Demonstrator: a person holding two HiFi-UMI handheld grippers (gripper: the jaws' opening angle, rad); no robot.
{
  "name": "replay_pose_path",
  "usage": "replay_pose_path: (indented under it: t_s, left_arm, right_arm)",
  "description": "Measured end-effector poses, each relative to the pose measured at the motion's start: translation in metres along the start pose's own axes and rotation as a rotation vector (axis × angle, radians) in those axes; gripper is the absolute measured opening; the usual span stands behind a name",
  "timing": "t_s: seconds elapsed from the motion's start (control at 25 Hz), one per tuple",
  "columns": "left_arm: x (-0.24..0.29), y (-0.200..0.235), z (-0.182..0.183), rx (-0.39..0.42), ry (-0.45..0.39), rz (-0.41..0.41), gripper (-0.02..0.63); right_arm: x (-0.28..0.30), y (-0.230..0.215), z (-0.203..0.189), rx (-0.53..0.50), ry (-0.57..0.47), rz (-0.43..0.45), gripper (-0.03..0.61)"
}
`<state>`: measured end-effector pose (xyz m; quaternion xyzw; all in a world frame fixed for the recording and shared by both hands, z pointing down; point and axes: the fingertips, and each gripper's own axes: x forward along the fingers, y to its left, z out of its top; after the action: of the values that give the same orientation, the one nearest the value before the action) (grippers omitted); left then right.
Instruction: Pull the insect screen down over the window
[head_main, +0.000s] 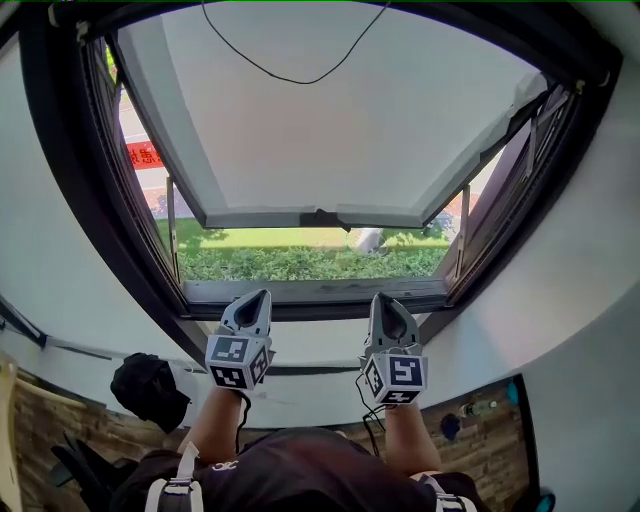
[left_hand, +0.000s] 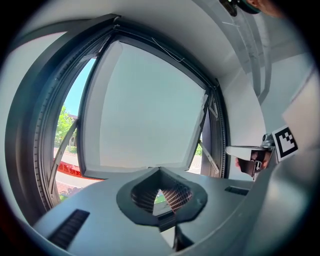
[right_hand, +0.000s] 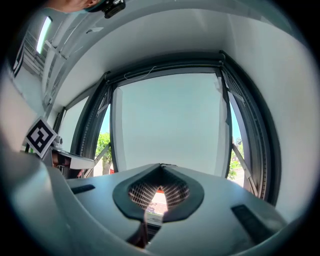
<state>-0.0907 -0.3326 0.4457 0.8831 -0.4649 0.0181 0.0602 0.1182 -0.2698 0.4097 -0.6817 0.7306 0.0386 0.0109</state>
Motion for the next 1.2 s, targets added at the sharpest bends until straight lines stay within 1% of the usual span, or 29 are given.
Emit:
replay_pose_path:
  t_s: [0.12, 0.24, 0.36, 0.6, 0.68, 0.76, 0.84, 0.92, 1.0, 1.08, 1.12, 1.2]
  left_arm:
    - [0.011, -0.014, 0.001, 0.02, 0.01, -0.001, 0.012]
    - [0.022, -0.024, 0.008, 0.03, -0.01, 0.01, 0.012]
    - [0.027, -0.031, 0.012, 0.026, -0.028, 0.024, 0.012]
    - [0.032, -0.029, 0.013, 0.07, -0.018, 0.084, 0.012]
    - [0.032, -0.025, 0.016, 0.115, -0.009, 0.115, 0.014]
    - [0.031, -0.021, 0.023, 0.207, -0.01, 0.15, 0.014]
    - [0.028, -0.014, 0.032, 0.35, -0.018, 0.206, 0.014]
    - [0.024, -0.008, 0.041, 0.535, -0.026, 0.276, 0.014]
    - [0.021, -0.005, 0.053, 0.732, -0.035, 0.349, 0.015]
    - [0.018, -0.003, 0.065, 0.893, -0.043, 0.412, 0.015]
    - [0.018, -0.001, 0.068, 0.955, -0.042, 0.438, 0.015]
    - [0.019, 0.005, 0.072, 1.049, -0.023, 0.484, 0.015]
  right_arm:
    - [0.003, -0.012, 0.004, -0.006, -0.009, 0.027, 0.005]
    - [0.008, -0.031, 0.01, -0.031, -0.02, 0.031, 0.005]
    - [0.009, -0.047, 0.009, -0.029, -0.018, 0.027, 0.005]
    - [0.01, -0.07, 0.008, -0.043, -0.016, 0.004, 0.005]
    - [0.012, -0.075, 0.008, -0.075, -0.008, 0.006, 0.006]
    - [0.015, -0.08, 0.011, -0.177, 0.006, 0.004, 0.006]
    - [0.018, -0.087, 0.017, -0.341, 0.014, -0.023, 0.006]
    - [0.018, -0.096, 0.024, -0.54, 0.012, -0.06, 0.006]
    - [0.019, -0.108, 0.03, -0.766, 0.027, -0.113, 0.007]
    - [0.02, -0.122, 0.036, -0.956, 0.038, -0.177, 0.008]
    - [0.021, -0.129, 0.038, -1.02, 0.042, -0.204, 0.008]
    - [0.021, -0.138, 0.044, -1.082, 0.041, -0.235, 0.008]
